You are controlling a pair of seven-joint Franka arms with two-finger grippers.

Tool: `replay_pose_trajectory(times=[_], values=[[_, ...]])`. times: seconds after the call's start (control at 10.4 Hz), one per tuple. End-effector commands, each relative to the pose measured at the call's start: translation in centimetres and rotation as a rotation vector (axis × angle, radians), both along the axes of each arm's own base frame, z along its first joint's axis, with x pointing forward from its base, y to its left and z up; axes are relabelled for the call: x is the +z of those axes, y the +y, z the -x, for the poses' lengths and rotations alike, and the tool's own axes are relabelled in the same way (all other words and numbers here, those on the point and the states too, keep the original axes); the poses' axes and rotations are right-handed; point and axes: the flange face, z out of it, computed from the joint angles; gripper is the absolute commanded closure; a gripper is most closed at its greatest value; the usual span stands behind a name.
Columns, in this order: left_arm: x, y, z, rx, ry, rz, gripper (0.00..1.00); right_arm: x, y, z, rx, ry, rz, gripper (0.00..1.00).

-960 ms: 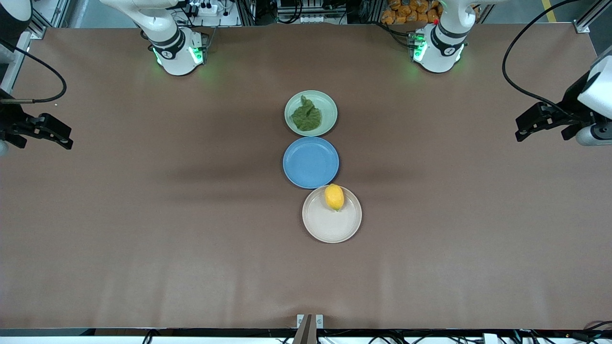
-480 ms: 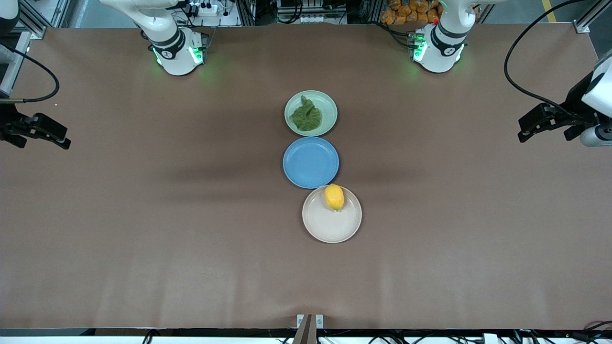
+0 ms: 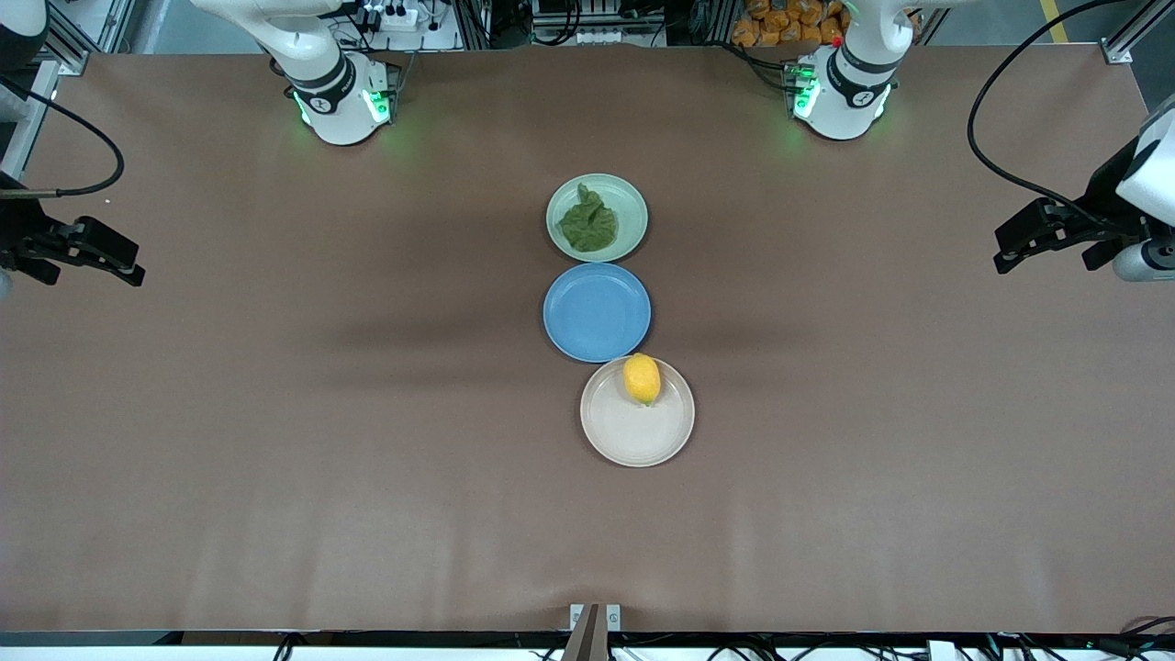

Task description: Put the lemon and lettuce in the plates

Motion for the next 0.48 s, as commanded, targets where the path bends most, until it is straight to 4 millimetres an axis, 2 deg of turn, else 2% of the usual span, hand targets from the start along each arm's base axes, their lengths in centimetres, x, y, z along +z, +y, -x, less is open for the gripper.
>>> replay_pose_trajectory(times=[0.0,0.19,0.38], values=[[0.34,0.37,0.53,-0.009,0.003,-0.025,0.00,0.37,-0.07,0.06,0.003,0.007,-0.007,0.00],[0.19,-0.18,0.82,-0.019,0.024,-0.028,0.00,0.26,-0.04,-0.11,-0.002,0.003,-0.010,0.00],[1.02,-0.12,1.01,-0.019,0.018,-0.031,0.00,0.22,0.14,-0.21,0.001,0.000,-0.010,0.00]])
